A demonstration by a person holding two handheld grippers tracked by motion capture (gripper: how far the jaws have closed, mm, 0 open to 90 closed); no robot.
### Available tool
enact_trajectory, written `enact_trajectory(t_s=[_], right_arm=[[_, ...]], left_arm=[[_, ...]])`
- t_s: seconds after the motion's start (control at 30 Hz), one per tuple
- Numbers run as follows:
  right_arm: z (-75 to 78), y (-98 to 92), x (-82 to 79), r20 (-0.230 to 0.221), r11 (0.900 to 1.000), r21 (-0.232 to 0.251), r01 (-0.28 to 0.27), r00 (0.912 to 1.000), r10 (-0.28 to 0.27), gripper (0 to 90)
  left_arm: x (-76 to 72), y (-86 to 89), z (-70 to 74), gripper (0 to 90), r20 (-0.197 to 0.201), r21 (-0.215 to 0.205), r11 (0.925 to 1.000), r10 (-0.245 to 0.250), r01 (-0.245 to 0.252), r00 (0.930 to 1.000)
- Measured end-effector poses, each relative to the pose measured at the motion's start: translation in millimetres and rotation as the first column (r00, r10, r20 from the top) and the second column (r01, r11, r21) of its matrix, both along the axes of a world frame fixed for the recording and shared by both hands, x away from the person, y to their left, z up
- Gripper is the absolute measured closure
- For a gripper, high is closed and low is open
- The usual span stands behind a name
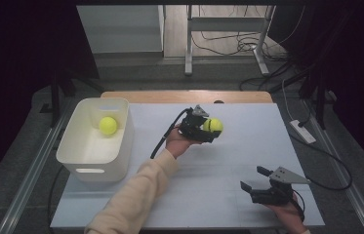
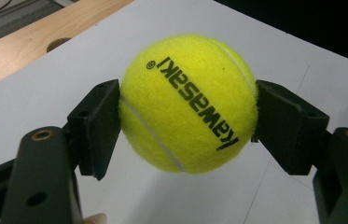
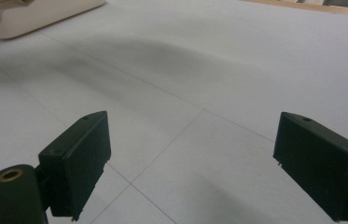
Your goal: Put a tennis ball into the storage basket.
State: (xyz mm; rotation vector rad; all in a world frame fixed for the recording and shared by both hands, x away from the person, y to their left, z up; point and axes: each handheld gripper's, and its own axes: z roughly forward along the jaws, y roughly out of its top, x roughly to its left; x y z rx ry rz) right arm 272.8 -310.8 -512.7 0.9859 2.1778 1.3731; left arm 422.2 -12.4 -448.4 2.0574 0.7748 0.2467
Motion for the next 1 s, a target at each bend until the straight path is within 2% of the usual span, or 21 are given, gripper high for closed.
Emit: enact_trajectory(t_s=[0.73,1.0], right_arm=[[0.2,2.8,0.2,0.003,1.000,-0.009,-0.006,1.0000,0.006,11.0],[0.2,4.0,1.0,0.007,1.000,-0.010,-0.012,0.9999,0.012,11.0]], left_arm=[[-16.3,23.9,7.9,27.8,0.013,-0.043,0.9984,0.038,-0.038,0.9992],[-21.7,28.3,11.1,27.7,0.027,-0.045,0.9984,0.037,-0.036,0.9990]])
